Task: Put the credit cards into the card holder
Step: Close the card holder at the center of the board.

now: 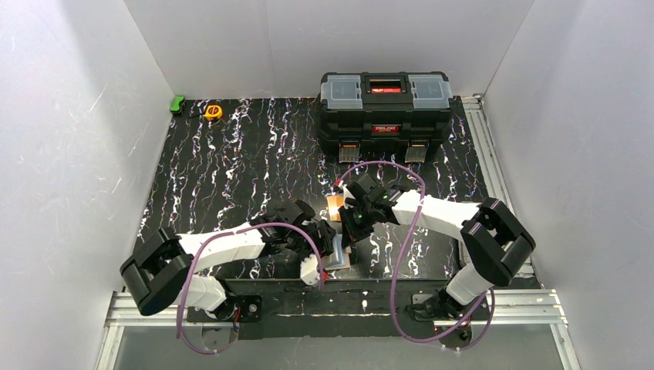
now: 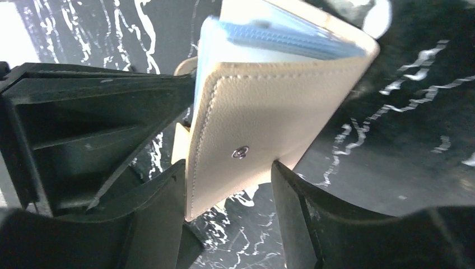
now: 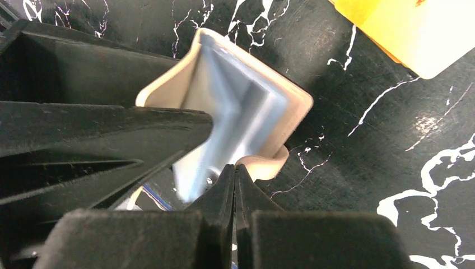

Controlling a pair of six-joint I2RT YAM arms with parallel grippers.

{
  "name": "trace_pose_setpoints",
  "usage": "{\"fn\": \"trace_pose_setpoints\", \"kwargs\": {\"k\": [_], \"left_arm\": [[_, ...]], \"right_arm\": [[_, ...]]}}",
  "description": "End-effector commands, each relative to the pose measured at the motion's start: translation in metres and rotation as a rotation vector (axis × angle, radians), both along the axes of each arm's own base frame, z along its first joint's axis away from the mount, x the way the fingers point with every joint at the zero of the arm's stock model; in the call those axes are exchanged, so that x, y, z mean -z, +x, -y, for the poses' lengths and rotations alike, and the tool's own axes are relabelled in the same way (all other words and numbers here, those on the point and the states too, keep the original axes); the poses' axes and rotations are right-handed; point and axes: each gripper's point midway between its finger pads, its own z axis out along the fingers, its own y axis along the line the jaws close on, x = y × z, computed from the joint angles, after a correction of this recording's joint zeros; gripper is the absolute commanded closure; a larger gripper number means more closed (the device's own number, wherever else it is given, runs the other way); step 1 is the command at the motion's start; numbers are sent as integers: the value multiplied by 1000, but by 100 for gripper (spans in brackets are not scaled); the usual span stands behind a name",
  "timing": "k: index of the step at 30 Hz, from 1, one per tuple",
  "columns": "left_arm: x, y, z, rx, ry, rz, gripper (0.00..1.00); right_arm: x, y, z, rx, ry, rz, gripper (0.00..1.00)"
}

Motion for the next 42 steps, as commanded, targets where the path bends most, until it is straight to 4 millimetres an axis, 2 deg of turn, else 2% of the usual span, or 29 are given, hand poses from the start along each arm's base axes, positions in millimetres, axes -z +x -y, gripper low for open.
{"fn": "trace_pose_setpoints", "kwargs": {"k": [1, 7, 10, 13, 18, 21, 26, 31, 38, 42], "left_arm": [[-9, 9, 26, 3, -113, 33, 45], [-18, 13, 30, -14, -140, 59, 36], [-24, 9, 28, -34, -149, 38, 29], [-25, 1, 23, -51, -137, 0, 27], [-19, -17, 12, -109, -84, -151, 31], [-20, -22, 12, -187, -63, -265, 40], [-9, -14, 15, -315, -43, -344, 46], [-14, -2, 24, -459, -86, -406, 51], [-1, 1, 11, -544, -96, -393, 50], [8, 3, 6, -573, -81, -372, 42]], "right_arm": [[-9, 2, -4, -10, 58, 15, 99], [-8, 1, -1, 2, 72, 5, 99], [-7, 1, 2, 9, 73, -2, 99], [-6, 1, 5, 17, 71, -3, 99], [-7, -1, 12, 30, 71, -9, 99], [-6, -1, 13, 30, 75, -13, 99], [-4, -3, 14, 28, 77, -26, 99], [-4, -3, 15, 31, 80, -34, 99], [-1, -3, 15, 37, 90, -55, 99], [1, -5, 15, 34, 96, -66, 99]]}}
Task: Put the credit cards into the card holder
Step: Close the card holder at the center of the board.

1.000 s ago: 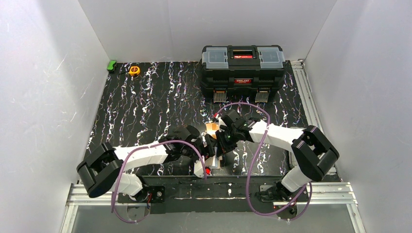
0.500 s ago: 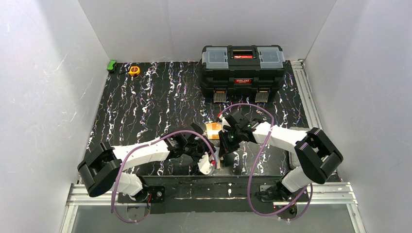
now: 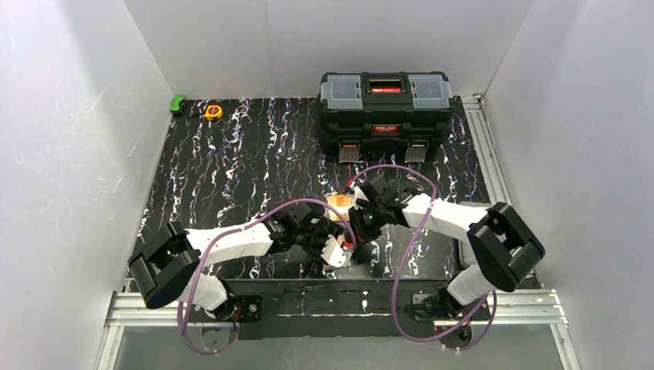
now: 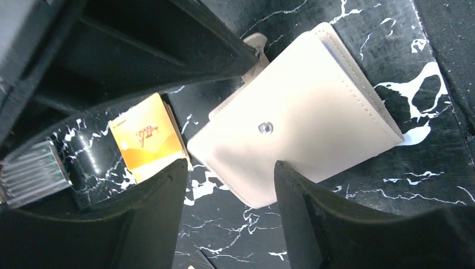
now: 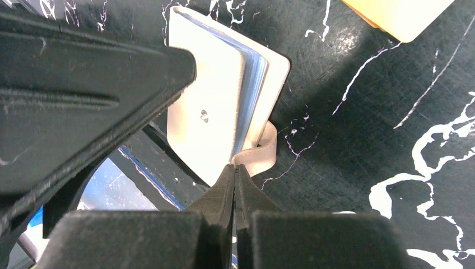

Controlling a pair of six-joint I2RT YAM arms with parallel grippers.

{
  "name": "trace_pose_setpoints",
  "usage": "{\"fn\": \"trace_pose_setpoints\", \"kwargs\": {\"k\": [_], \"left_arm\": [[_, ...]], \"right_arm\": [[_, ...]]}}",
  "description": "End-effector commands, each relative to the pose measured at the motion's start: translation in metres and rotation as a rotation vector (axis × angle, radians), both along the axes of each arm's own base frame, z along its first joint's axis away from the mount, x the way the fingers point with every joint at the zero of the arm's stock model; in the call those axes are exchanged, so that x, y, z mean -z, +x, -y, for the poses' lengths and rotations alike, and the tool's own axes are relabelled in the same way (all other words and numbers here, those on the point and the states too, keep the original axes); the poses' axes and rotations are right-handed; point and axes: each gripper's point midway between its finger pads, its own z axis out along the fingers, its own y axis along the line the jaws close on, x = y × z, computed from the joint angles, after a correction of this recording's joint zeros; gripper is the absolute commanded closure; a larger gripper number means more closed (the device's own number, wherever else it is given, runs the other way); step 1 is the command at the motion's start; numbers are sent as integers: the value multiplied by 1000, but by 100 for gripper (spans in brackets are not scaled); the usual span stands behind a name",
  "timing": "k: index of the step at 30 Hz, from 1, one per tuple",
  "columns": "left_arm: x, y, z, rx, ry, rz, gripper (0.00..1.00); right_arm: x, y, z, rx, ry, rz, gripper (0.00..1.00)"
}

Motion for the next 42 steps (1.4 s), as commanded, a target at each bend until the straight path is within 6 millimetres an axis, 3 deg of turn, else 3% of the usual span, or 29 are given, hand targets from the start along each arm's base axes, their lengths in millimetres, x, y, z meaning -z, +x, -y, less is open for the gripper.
{"fn": "trace_pose_setpoints", "kwargs": {"k": [1, 5, 8, 10, 16, 24, 29, 37, 42], "left_arm": [[7, 0, -6, -57, 8, -4, 39], [5, 3, 3, -61, -2, -3, 16], [4, 3, 6, -74, 1, -22, 11], [4, -1, 5, -87, 14, -64, 12], [6, -12, 1, -127, 27, -160, 31], [-13, -6, 2, -204, -6, -169, 30], [-18, -11, 2, -229, -14, -210, 31], [-1, -23, -10, -231, 47, -262, 31], [10, -27, -7, -241, 68, -309, 37]], "right_arm": [[-2, -1, -2, -11, 31, -6, 99], [-3, -1, -2, -12, 37, -15, 99], [-3, 0, -3, -12, 41, -18, 99], [-3, 1, -3, -12, 41, -20, 99], [-5, 3, -4, -12, 50, -25, 99], [-5, 9, 2, 11, 23, -19, 98], [-8, 13, 7, 38, 5, -3, 86], [-13, 17, 15, 57, -29, 15, 87], [-14, 20, 20, 71, -50, 32, 85]]}}
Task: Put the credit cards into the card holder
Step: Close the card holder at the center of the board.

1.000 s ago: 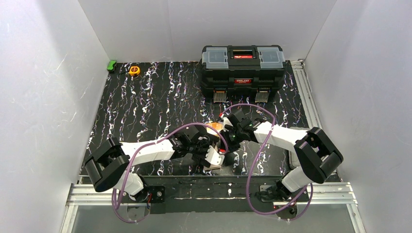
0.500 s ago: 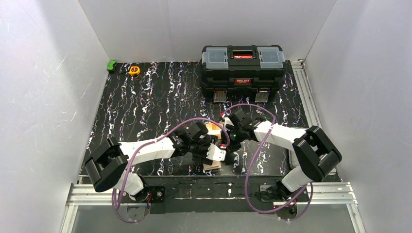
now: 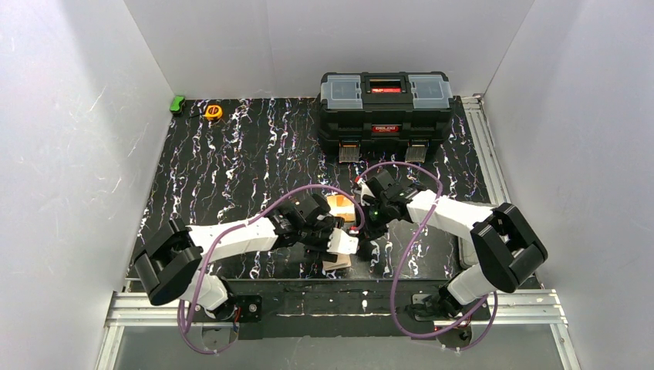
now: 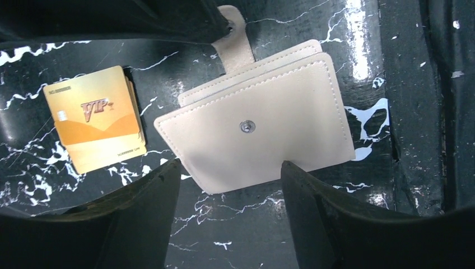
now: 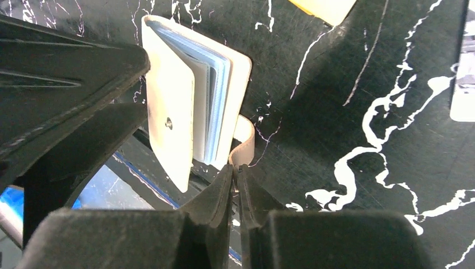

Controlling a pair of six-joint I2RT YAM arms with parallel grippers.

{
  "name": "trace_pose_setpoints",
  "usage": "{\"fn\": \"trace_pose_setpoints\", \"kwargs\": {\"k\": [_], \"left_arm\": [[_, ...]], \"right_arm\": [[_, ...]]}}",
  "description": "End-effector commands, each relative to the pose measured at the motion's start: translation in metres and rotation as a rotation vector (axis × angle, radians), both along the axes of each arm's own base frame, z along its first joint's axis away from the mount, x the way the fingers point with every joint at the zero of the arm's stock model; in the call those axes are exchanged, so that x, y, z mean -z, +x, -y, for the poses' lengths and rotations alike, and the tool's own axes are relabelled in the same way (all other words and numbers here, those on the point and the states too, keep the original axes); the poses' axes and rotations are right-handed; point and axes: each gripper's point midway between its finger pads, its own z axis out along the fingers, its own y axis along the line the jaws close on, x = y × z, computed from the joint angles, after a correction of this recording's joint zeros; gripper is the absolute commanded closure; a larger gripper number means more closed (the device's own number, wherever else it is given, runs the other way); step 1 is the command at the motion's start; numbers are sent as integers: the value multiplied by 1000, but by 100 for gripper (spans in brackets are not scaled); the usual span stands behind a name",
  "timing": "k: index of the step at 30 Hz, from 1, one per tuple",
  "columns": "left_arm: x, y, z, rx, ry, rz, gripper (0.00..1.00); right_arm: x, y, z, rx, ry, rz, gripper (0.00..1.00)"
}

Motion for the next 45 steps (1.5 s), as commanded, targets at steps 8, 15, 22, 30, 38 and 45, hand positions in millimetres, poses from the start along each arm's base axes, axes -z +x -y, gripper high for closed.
{"fn": "trace_pose_setpoints", "kwargs": {"k": [8, 15, 22, 30, 38, 45], "left_arm": [[22, -16, 3, -31, 77, -169, 43], [37, -11, -4, -43, 135, -151, 46], [41, -5, -11, -52, 164, -110, 48], [43, -3, -14, -58, 176, -95, 48], [42, 0, -14, -72, 176, -86, 49], [41, 1, -15, -83, 166, -71, 50]], "right_arm": [[-4, 10, 4, 21, -24, 41, 83], [0, 9, 9, 39, -32, 38, 77], [-10, 14, 15, 59, -9, 54, 78], [-14, 10, 15, 56, 18, 39, 81], [-26, 6, 11, 47, 68, 44, 61], [-31, 3, 5, 45, 108, 35, 60]]}}
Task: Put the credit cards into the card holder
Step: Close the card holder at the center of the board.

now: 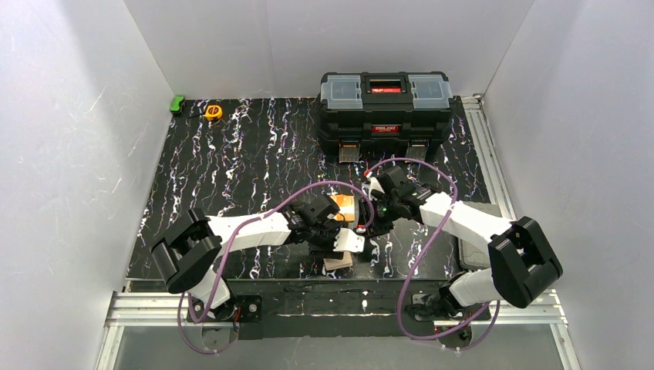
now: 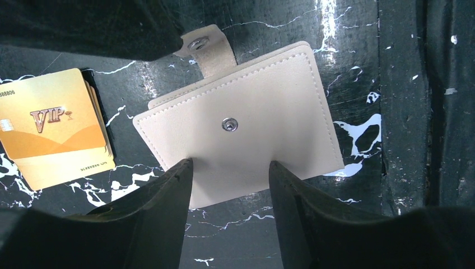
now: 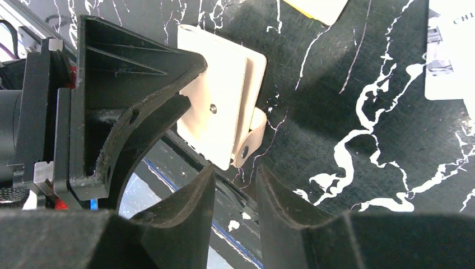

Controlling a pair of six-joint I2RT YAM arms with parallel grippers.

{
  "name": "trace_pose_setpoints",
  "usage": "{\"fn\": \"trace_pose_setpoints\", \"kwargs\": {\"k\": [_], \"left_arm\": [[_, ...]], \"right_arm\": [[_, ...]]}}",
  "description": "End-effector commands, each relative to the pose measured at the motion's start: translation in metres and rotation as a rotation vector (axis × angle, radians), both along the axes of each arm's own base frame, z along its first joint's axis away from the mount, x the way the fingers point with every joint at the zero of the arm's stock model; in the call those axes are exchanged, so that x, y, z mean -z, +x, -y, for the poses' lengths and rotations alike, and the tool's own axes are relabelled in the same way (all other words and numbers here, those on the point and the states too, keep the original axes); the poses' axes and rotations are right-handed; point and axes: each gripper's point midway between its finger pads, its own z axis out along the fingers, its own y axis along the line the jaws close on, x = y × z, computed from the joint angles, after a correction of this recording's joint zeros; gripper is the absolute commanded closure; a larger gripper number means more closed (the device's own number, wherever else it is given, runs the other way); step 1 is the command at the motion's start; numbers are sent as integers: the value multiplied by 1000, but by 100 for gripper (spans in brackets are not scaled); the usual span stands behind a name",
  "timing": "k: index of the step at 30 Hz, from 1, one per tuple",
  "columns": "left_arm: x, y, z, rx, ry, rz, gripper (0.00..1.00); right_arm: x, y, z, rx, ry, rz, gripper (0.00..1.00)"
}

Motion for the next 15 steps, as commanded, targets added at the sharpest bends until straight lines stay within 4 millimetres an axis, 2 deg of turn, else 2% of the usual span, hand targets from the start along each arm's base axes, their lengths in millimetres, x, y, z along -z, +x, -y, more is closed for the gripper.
{"fn": "trace_pose_setpoints", "kwargs": {"k": [1, 9, 15], "left_arm": [[17, 3, -18, -26, 76, 27, 50], [18, 4, -19, -30, 79, 34, 50], [20, 4, -20, -33, 82, 34, 51]], "right_arm": [[-3, -6, -4, -10, 40, -16, 61], [2, -12, -12, -43, 35, -42, 62], [-1, -15, -16, -60, 41, -43, 57]]}}
